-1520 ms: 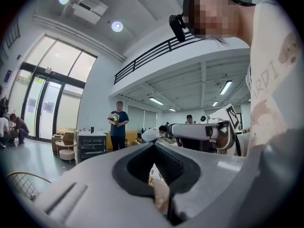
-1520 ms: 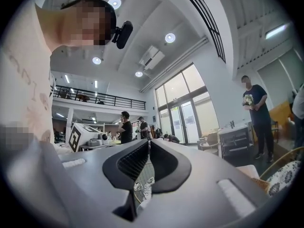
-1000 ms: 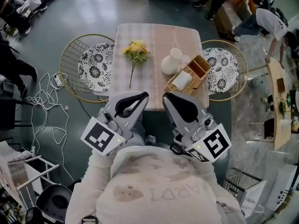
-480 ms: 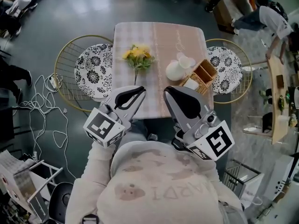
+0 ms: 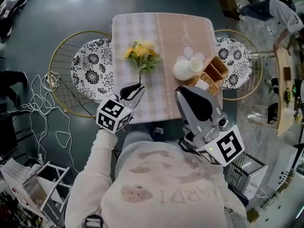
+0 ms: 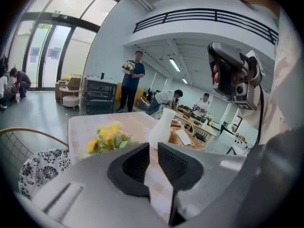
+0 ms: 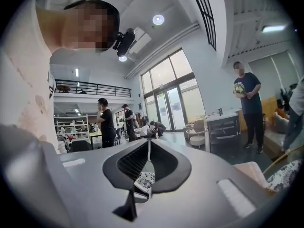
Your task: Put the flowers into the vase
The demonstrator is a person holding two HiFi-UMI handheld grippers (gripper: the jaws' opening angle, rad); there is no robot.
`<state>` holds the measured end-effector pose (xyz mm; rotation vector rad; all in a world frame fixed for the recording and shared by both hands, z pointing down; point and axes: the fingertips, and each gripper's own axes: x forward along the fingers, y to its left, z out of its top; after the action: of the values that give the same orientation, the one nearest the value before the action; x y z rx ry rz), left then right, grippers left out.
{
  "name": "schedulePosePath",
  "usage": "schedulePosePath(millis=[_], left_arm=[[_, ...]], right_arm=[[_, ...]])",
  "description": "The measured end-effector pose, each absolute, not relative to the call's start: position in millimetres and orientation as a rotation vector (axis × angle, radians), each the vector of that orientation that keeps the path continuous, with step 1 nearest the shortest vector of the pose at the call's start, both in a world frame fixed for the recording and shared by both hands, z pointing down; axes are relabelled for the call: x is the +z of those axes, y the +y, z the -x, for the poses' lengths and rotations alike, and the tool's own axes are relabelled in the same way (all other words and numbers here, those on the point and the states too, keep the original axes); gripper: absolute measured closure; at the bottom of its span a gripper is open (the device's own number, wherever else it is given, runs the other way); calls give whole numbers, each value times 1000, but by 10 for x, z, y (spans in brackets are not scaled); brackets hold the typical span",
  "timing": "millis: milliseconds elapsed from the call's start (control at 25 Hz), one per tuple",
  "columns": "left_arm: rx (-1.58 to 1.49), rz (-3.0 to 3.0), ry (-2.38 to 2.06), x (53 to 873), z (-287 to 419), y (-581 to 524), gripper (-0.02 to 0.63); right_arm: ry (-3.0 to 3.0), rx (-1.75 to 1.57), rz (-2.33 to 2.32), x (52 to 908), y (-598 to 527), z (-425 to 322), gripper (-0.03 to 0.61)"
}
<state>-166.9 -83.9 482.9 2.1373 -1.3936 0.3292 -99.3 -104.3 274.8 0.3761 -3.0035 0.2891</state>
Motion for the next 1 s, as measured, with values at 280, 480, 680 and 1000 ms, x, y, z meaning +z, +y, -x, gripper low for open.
schedulePosePath(millis=[280,480,680,1000], left_arm=[[456,-2015,-1343,5452,1848,-1024,545],[525,-1932,-1290,5848,1894,-1088,532],[548,-1870,-1238,6084,1912,-1158,531],[641,-1804,-1143,6361,1885,-1227,529]], right_arm=[[-2950,347,-436,2944,-1259,1089,538],[-2903,387,-468,3112,-1376,1134,538],[-2864,427,-487,3262,-1472,1143,537],[-2824,471,-503,3451,-1529,1117,538]])
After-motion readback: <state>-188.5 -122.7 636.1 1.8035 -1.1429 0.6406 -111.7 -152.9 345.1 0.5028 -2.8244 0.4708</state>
